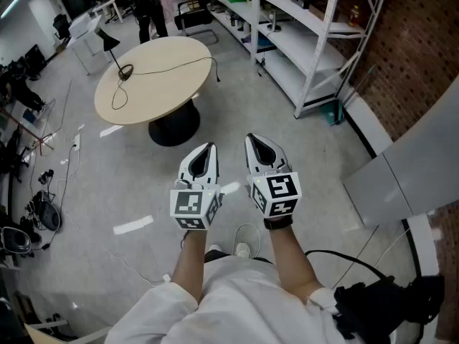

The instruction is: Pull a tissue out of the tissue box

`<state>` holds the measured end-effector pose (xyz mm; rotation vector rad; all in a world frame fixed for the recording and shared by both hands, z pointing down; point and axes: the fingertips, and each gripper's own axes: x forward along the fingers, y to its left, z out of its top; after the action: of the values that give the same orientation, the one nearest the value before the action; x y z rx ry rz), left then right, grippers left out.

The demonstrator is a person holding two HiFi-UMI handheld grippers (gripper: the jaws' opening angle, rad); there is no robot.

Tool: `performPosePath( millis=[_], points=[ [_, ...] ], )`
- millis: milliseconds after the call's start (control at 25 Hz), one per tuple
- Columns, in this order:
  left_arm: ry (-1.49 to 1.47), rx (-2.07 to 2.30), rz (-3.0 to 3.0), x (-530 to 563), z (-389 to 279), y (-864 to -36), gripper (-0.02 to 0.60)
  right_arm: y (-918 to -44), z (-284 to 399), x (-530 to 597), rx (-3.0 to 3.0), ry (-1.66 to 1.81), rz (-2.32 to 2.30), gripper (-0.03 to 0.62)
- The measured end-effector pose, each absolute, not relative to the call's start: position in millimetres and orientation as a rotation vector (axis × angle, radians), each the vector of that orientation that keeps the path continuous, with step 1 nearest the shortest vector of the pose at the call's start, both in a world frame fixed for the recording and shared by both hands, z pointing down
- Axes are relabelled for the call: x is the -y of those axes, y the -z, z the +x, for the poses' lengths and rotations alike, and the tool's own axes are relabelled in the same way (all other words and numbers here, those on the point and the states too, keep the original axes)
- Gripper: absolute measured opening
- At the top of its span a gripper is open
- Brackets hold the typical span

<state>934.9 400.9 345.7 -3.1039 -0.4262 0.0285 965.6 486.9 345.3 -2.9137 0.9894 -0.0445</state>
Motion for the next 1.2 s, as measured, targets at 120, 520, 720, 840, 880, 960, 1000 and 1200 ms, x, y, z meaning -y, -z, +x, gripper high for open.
performPosePath(
  millis=[120,520,720,840,880,960,1000,1200],
  points=[
    [0.018,0.384,-3.135,-378,924,-353,0.0,-346,960,-464,-1.024,0.055,-2.891,-0.005],
    [-0.089,-0.147,-3.115,-199,848,-327,0.0,-327,907,-264,-1.543,0.021,-2.696,-0.005],
    [-0.099,-0.398,-3.071,-97,786,-320,0.0,-310,836,-147,-1.834,-0.004,-2.384,-0.005],
    [-0.107,-0.569,-3.047,-40,741,-321,0.0,-305,790,-84,-1.979,-0.009,-2.242,-0.005],
    [-0.109,-0.623,-3.038,-23,728,-322,0.0,-305,776,-64,-2.026,-0.015,-2.214,-0.005],
    [-0.11,-0.728,-3.021,10,697,-325,0.0,-307,746,-28,-2.114,-0.016,-2.152,-0.005],
    [-0.11,-0.785,-3.012,25,678,-328,0.0,-309,729,-11,-2.156,-0.011,-2.117,-0.005],
    [-0.129,-1.152,-2.941,86,563,-347,0.0,-330,617,60,-2.427,0.049,-1.874,-0.005]
  ],
)
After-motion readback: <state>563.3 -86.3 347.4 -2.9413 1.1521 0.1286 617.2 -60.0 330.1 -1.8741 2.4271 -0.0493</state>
